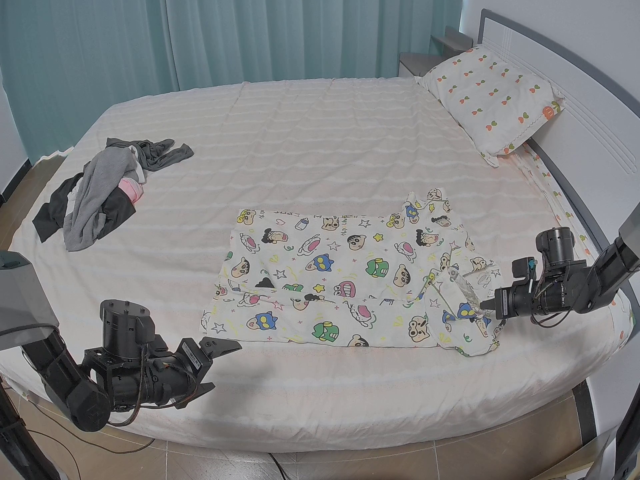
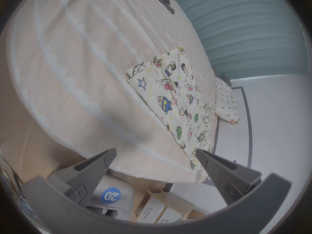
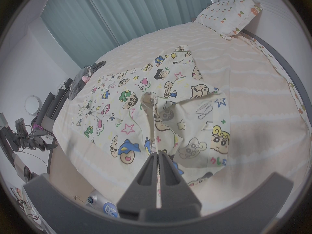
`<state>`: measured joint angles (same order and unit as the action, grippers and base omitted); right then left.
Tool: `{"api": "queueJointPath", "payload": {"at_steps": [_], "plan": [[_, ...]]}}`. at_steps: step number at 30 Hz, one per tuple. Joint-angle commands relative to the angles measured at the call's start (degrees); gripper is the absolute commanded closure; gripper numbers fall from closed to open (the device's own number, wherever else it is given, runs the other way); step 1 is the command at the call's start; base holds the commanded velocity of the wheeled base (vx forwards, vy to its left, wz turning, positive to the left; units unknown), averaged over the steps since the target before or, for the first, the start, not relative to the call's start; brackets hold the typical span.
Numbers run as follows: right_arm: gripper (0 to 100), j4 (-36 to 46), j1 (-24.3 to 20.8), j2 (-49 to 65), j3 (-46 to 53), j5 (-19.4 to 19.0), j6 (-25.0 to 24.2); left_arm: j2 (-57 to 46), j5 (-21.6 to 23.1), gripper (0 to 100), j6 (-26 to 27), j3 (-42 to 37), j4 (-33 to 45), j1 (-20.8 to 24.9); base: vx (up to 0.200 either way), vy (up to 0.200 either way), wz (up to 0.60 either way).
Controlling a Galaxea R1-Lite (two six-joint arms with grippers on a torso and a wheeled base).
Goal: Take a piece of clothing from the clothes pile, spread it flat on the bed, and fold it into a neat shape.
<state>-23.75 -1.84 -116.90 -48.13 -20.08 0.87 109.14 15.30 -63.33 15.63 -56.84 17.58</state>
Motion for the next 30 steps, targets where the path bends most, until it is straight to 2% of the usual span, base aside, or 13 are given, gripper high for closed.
{"api": "queueJointPath", "payload": {"at_steps": [1,10,20,30], "plan": [[100,-0.4,-0.2,3.0,3.2,-1.0,0.8,0.0,0.0,0,0.0,0.0,0.0,0.0,0.000,0.000,0.00],[100,-1.3,-1.1,5.9,8.9,-3.6,1.9,-0.1,0.0,0,0.0,0.0,0.0,0.0,0.000,0.000,0.00],[100,-1.7,-2.1,4.8,13.4,-3.3,4.1,-0.1,0.0,0,0.0,0.0,0.0,0.0,0.000,0.000,0.00],[100,-1.7,-2.1,3.5,13.7,-2.8,4.3,-0.1,0.0,0,0.0,0.0,0.0,0.0,0.000,0.000,0.00]]}}
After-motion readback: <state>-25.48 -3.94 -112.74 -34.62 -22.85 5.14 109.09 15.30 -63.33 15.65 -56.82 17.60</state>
